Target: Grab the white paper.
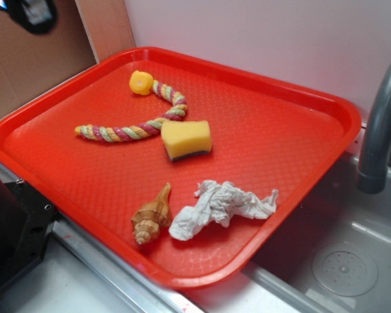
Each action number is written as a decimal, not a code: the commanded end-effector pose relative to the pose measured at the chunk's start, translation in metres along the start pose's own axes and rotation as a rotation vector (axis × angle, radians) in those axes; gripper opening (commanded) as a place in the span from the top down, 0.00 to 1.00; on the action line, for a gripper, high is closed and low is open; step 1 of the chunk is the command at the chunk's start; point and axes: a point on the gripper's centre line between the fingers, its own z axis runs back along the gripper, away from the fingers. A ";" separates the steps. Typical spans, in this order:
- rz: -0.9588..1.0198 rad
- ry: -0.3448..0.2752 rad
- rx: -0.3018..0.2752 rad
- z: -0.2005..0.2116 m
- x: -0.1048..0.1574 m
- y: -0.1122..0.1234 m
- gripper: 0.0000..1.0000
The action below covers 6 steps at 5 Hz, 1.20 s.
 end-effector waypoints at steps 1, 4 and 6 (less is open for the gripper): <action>-0.122 -0.075 -0.054 -0.035 0.023 -0.053 0.00; -0.184 -0.064 -0.053 -0.107 0.042 -0.100 0.00; -0.221 0.030 -0.036 -0.155 0.045 -0.109 0.00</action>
